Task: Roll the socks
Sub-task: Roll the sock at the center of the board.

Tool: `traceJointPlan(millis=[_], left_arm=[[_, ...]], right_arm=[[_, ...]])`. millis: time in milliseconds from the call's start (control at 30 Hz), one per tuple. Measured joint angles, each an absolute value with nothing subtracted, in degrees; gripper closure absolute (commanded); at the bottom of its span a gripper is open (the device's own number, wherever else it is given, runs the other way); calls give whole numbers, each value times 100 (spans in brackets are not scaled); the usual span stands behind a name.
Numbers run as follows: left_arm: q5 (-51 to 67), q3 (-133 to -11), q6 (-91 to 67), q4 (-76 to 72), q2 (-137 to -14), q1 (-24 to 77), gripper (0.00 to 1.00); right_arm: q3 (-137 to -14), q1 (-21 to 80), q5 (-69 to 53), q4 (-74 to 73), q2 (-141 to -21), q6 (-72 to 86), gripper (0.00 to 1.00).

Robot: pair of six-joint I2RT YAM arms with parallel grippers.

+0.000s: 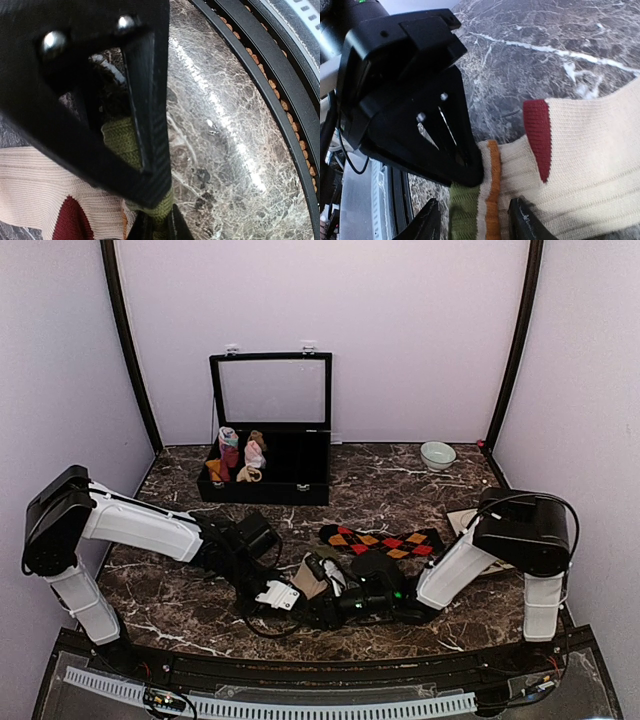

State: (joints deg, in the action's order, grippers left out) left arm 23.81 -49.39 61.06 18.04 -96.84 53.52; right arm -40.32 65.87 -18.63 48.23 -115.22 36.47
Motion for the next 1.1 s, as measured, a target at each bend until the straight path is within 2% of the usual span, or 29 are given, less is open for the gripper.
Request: traceJointPlan(millis=[33,67,100,367,467,533,700,767,1100], left_arm=[[2397,-4947,6106,1806,-9695,5352,98],[2410,-4963,6106,1822,-9710,5352,98],[2425,-4991,6106,1852,-9727,5352,98],[2506,-5098,6143,2110,-9780,5347,98],[2508,-5098,6095,2224,-9754,5347,98],[2506,-5098,6040,2311,-9730,5347,98],[2491,-5083,5837,2495,-9673,5354,98],[2475,-5061,5756,2517,-9651,5356,98],[2344,-4943,5330,2536,-9559,5393,98]], right_arm=[[-3975,6589,-1824,4818,-11472,3640,39],[-3900,6591,-1793,4825,-11415,3616,5],[-3826,6593,-1776,4851,-11343,3612,1],[-3288,6602,-1232,4637,-10615,3395,1],[-3159,6462,-1015,4438,-10398,3339,4],[-3026,6302,-891,4331,-10189,3326,21],[-2751,5732,-1015,4062,-9948,3183,80],[-2845,5575,-1153,3876,-10025,3124,97],[-4088,5474,-1533,3057,-10632,2851,100]])
